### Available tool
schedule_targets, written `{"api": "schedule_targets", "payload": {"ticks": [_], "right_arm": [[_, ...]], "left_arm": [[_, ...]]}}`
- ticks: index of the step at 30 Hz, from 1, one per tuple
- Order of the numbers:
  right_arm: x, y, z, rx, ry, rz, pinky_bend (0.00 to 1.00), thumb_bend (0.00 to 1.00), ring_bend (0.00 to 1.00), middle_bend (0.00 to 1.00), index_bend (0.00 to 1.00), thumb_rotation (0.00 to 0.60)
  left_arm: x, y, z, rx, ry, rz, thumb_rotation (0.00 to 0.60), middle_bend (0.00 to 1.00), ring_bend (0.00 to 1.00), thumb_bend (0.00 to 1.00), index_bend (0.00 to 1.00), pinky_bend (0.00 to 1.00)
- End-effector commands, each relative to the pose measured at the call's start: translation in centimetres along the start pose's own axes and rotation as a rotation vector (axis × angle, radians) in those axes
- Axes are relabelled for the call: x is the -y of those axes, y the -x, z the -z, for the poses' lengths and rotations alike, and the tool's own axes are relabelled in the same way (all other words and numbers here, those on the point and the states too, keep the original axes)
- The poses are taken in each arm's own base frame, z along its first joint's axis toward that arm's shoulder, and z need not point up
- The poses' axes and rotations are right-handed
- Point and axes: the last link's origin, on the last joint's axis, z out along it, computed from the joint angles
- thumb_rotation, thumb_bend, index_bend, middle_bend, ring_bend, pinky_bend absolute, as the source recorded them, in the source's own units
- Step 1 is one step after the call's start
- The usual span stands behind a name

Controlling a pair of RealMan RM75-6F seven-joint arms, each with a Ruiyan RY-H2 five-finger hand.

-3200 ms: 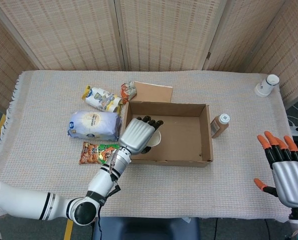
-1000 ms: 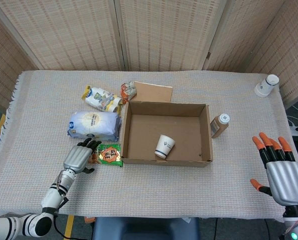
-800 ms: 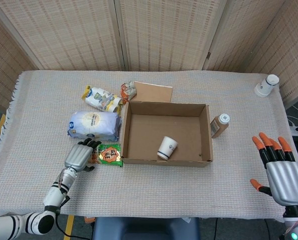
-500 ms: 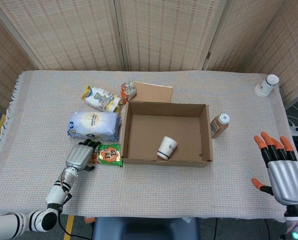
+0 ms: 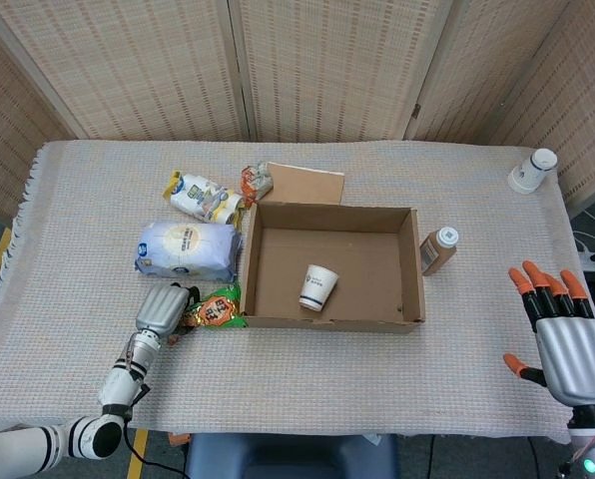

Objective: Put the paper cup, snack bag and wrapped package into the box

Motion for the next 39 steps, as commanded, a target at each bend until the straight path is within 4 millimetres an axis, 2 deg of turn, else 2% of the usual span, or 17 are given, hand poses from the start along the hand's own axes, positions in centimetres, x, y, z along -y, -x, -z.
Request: {"api": "schedule_targets", "payload": {"ticks": [1, 7, 12, 17, 21, 25, 29, 33, 39], "right_arm": [[0.0, 0.0, 0.0, -0.001, 0.000, 0.000, 0.00, 0.08, 0.00, 0.00, 0.07, 0.600], [-0.1, -0.1, 0.1, -0.006, 0.000, -0.003, 0.00, 0.08, 0.00, 0.00, 0.07, 0.600], [-0.1, -0.2, 0.1, -0.008, -0.001, -0.004, 0.00, 0.08, 0.00, 0.00, 0.07, 0.600], [-0.2, -0.2, 0.1, -0.006, 0.002, -0.007, 0.00, 0.08, 0.00, 0.00, 0.07, 0.600], [-0.1, -0.2, 0.1, -0.003, -0.005, -0.005, 0.00, 0.08, 0.00, 0.00, 0.07, 0.600], [0.1, -0.1, 0.2, -0.001, -0.010, -0.004, 0.00, 0.08, 0.00, 0.00, 0.07, 0.600], [0.1, -0.1, 0.3, -0.006, -0.011, -0.005, 0.00, 0.08, 0.00, 0.00, 0.07, 0.600], [0.0, -0.2, 0.2, -0.013, -0.007, -0.006, 0.00, 0.08, 0.00, 0.00, 0.07, 0.600], [0.0, -0.3, 0.2, -0.014, -0.004, -0.004, 0.00, 0.08, 0.00, 0.00, 0.07, 0.600]], "left_arm": [[0.1, 0.0, 0.1, -0.027, 0.002, -0.003, 0.600, 0.75, 0.59, 0.30, 0.64, 0.73], [0.1, -0.7, 0.4, -0.067, 0.014, -0.007, 0.600, 0.92, 0.74, 0.36, 0.80, 0.87], [0.3, -2.6, 0.8, -0.101, 0.021, -0.013, 0.600, 0.94, 0.77, 0.39, 0.82, 0.90], [0.3, -5.9, 1.8, -0.153, 0.036, -0.020, 0.600, 0.96, 0.78, 0.40, 0.83, 0.91], [0.0, -9.4, 2.6, -0.209, 0.053, -0.043, 0.600, 0.97, 0.79, 0.40, 0.83, 0.92], [-0.9, -12.7, 2.5, -0.260, 0.070, -0.063, 0.600, 0.97, 0.79, 0.40, 0.83, 0.92], [-2.9, -15.8, 1.5, -0.299, 0.100, -0.081, 0.600, 0.97, 0.79, 0.40, 0.83, 0.92], [-6.6, -17.7, 0.5, -0.327, 0.155, -0.088, 0.600, 0.97, 0.79, 0.40, 0.83, 0.92], [-13.0, -17.4, -1.6, -0.332, 0.219, -0.084, 0.600, 0.97, 0.79, 0.40, 0.83, 0.91]]}}
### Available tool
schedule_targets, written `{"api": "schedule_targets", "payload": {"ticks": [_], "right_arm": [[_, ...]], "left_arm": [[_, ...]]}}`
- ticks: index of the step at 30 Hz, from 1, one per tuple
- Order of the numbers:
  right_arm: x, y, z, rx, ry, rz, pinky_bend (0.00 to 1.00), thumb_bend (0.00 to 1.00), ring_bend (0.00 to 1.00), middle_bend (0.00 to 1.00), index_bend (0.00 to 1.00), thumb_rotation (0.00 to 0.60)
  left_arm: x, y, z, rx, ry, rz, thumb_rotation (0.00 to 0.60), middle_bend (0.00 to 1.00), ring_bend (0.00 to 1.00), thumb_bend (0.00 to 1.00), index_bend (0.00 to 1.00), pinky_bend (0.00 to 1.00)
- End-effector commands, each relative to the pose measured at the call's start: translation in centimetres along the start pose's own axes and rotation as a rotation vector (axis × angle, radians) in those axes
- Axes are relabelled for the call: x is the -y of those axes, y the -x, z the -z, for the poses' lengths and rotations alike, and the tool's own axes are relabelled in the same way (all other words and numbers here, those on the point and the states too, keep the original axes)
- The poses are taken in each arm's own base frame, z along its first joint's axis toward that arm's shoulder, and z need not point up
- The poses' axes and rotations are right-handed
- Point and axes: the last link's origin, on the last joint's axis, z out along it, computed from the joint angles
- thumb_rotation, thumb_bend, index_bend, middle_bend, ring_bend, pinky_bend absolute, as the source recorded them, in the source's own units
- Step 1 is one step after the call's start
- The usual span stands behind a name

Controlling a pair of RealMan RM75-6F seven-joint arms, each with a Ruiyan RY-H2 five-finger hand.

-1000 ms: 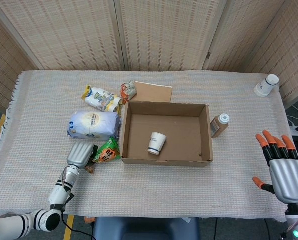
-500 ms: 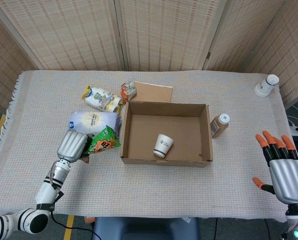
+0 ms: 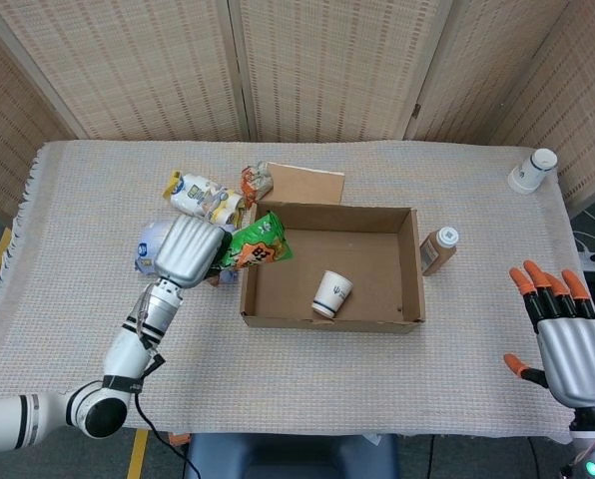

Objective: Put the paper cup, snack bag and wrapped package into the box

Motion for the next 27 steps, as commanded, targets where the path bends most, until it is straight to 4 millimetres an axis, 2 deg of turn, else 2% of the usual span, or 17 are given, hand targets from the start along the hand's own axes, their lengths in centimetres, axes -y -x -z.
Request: {"api": "schedule_targets", "payload": {"ticks": [1, 4, 5, 6, 8, 9, 10, 17, 22, 27], "right_arm": [[0.0, 0.0, 0.0, -0.001, 0.002, 0.000, 0.00, 0.08, 0.00, 0.00, 0.07, 0.600], [-0.1, -0.1, 0.0, -0.002, 0.004, -0.002, 0.00, 0.08, 0.00, 0.00, 0.07, 0.600], [-0.1, -0.1, 0.0, -0.001, 0.003, -0.005, 0.00, 0.08, 0.00, 0.00, 0.07, 0.600], [-0.1, -0.1, -0.1, -0.001, 0.002, -0.009, 0.00, 0.08, 0.00, 0.00, 0.07, 0.600], [-0.1, -0.3, -0.1, -0.006, -0.001, -0.013, 0.00, 0.08, 0.00, 0.00, 0.07, 0.600], [-0.2, -0.3, -0.1, -0.005, -0.002, -0.013, 0.00, 0.08, 0.00, 0.00, 0.07, 0.600], [-0.2, -0.3, -0.1, -0.003, -0.002, -0.013, 0.00, 0.08, 0.00, 0.00, 0.07, 0.600], [0.0, -0.2, 0.0, 0.005, -0.011, -0.009, 0.00, 0.08, 0.00, 0.00, 0.07, 0.600], [0.0, -0.2, 0.0, 0.002, -0.010, -0.009, 0.00, 0.08, 0.00, 0.00, 0.07, 0.600], [-0.1, -0.1, 0.0, 0.004, -0.007, -0.007, 0.00, 0.08, 0.00, 0.00, 0.07, 0.600]], "left_arm": [[-4.5, 0.5, -2.2, -0.006, 0.032, 0.030, 0.600, 0.97, 0.79, 0.40, 0.83, 0.91], [-6.9, 1.4, -3.0, -0.013, 0.036, 0.053, 0.600, 0.96, 0.78, 0.40, 0.83, 0.90], [-7.7, 2.0, -3.0, -0.005, 0.037, 0.071, 0.600, 0.93, 0.75, 0.40, 0.80, 0.87], [-8.2, 2.8, -2.9, 0.034, 0.048, 0.076, 0.600, 0.77, 0.60, 0.38, 0.69, 0.75], [-8.9, 3.7, -2.6, 0.119, 0.067, 0.078, 0.600, 0.23, 0.16, 0.27, 0.23, 0.30], [-9.3, 3.6, -2.7, 0.120, 0.077, 0.093, 0.600, 0.09, 0.05, 0.24, 0.10, 0.18], [-9.6, 3.5, -2.8, 0.102, 0.081, 0.098, 0.600, 0.00, 0.00, 0.21, 0.01, 0.10], [-11.8, 2.9, -3.6, 0.005, 0.101, 0.183, 0.600, 0.00, 0.00, 0.19, 0.00, 0.08], [-12.5, 2.7, -3.7, -0.019, 0.105, 0.197, 0.600, 0.00, 0.00, 0.18, 0.00, 0.04], [-10.8, 2.4, -3.6, -0.034, 0.065, 0.184, 0.600, 0.00, 0.00, 0.18, 0.00, 0.03]]}}
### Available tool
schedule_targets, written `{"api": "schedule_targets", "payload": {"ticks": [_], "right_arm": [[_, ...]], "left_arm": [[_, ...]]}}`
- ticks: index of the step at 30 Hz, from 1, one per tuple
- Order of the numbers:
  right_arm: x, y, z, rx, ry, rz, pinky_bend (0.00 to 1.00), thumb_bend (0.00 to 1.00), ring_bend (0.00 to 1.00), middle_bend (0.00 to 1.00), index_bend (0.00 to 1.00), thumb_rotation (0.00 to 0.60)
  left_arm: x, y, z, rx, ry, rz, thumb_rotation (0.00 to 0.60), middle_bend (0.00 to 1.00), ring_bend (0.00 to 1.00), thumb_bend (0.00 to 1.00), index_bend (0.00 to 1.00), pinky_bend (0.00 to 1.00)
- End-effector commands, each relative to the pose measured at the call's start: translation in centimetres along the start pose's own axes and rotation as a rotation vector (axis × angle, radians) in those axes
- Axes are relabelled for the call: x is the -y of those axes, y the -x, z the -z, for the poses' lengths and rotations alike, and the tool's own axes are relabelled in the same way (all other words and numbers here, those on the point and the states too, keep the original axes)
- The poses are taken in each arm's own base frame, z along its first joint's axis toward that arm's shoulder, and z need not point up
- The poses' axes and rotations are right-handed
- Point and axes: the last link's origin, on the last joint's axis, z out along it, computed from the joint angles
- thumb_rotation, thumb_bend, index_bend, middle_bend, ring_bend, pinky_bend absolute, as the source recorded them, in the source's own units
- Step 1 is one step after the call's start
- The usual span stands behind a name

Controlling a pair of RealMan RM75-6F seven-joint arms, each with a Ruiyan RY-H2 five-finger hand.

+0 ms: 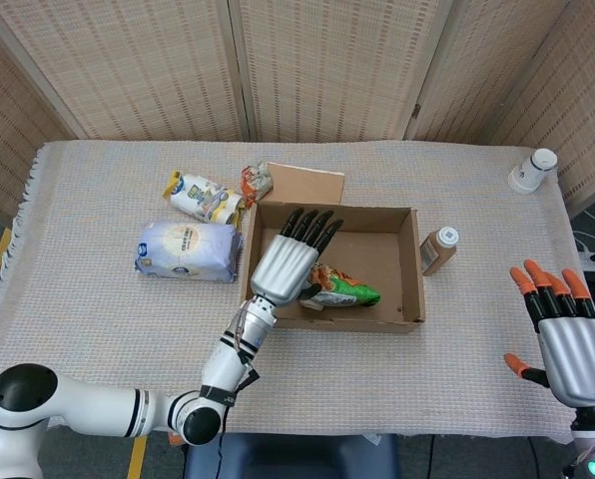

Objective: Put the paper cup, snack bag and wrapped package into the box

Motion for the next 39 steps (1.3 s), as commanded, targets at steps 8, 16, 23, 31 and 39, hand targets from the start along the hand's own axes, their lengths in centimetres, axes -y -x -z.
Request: {"api": "schedule_targets", "payload": {"ticks": [8, 16, 23, 31, 39], "right_arm": [[0.0, 0.0, 0.1, 0.000, -0.002, 0.001, 0.00, 0.08, 0.00, 0.00, 0.07, 0.600], [0.1, 0.0, 0.2, -0.001, -0.006, 0.001, 0.00, 0.08, 0.00, 0.00, 0.07, 0.600], [0.3, 0.4, 0.1, 0.009, -0.007, 0.009, 0.00, 0.08, 0.00, 0.00, 0.07, 0.600], [0.4, 0.7, 0.0, 0.011, 0.000, 0.020, 0.00, 0.08, 0.00, 0.00, 0.07, 0.600], [0.4, 0.6, -0.1, -0.004, 0.010, 0.019, 0.00, 0.08, 0.00, 0.00, 0.07, 0.600]], "left_arm": [[5.5, -1.0, 0.9, 0.012, -0.099, -0.088, 0.600, 0.00, 0.00, 0.18, 0.00, 0.03], [14.0, -2.8, 3.3, 0.127, -0.188, -0.212, 0.600, 0.00, 0.00, 0.18, 0.00, 0.05], [18.3, -4.4, 5.3, 0.282, -0.219, -0.299, 0.600, 0.00, 0.00, 0.14, 0.00, 0.08], [19.2, -2.7, 6.2, 0.420, -0.225, -0.271, 0.600, 0.00, 0.00, 0.13, 0.00, 0.12], [19.4, -1.3, 4.6, 0.434, -0.223, -0.312, 0.600, 0.00, 0.00, 0.13, 0.00, 0.11]]}}
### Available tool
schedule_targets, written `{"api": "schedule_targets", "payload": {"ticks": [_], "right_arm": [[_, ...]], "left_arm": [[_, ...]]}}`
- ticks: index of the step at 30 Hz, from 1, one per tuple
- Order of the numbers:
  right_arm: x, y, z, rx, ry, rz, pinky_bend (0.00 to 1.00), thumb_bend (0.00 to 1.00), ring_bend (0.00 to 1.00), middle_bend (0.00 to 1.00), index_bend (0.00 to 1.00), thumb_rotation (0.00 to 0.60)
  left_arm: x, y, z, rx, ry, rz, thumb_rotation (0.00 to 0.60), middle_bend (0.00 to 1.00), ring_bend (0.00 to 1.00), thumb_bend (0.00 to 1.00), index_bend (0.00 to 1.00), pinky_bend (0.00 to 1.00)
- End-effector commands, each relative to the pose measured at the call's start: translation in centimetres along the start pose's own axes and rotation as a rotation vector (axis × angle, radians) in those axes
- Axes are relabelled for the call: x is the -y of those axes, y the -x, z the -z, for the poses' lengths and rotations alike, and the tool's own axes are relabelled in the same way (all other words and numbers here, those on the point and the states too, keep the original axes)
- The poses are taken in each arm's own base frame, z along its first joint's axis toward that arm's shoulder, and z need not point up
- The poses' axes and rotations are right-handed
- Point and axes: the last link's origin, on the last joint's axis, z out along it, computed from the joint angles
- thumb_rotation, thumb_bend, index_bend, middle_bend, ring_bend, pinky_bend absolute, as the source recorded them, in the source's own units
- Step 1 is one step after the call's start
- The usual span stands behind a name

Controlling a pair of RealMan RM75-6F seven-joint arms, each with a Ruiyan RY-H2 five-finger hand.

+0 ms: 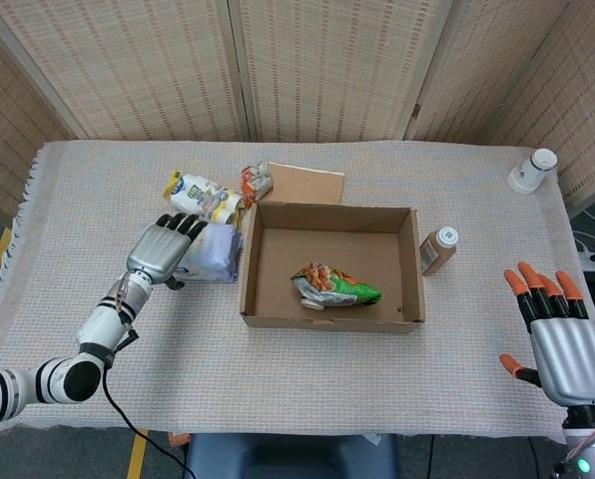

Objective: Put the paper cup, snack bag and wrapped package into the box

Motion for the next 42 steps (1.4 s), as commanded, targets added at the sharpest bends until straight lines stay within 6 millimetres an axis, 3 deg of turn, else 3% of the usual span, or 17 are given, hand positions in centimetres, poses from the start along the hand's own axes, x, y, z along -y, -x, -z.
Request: {"api": "schedule_targets", "payload": {"ticks": [1, 15, 34, 39, 42], "right_arm": [[-0.1, -0.2, 0.0, -0.011, 0.005, -0.004, 0.00, 0.08, 0.00, 0.00, 0.07, 0.600], [0.0, 0.3, -0.6, 0.005, 0.025, 0.012, 0.00, 0.08, 0.00, 0.00, 0.07, 0.600], [0.4, 0.9, -0.8, 0.016, 0.031, 0.029, 0.00, 0.08, 0.00, 0.00, 0.07, 0.600], [0.4, 1.1, -1.1, 0.026, 0.040, 0.032, 0.00, 0.08, 0.00, 0.00, 0.07, 0.600], [0.4, 1.1, -1.2, 0.028, 0.043, 0.033, 0.00, 0.08, 0.00, 0.00, 0.07, 0.600]], "left_arm": [[-0.2, 0.1, -1.1, 0.009, -0.010, -0.019, 0.600, 0.00, 0.00, 0.13, 0.00, 0.11], [0.9, 1.5, -4.2, 0.089, -0.082, 0.076, 0.600, 0.00, 0.00, 0.13, 0.00, 0.11], [3.3, 4.4, -5.6, 0.171, -0.178, 0.061, 0.600, 0.00, 0.00, 0.13, 0.00, 0.12], [3.3, 4.8, -6.0, 0.160, -0.192, 0.061, 0.600, 0.00, 0.00, 0.15, 0.00, 0.17], [3.1, 4.8, -6.1, 0.130, -0.195, 0.064, 0.600, 0.06, 0.07, 0.20, 0.00, 0.26]]}}
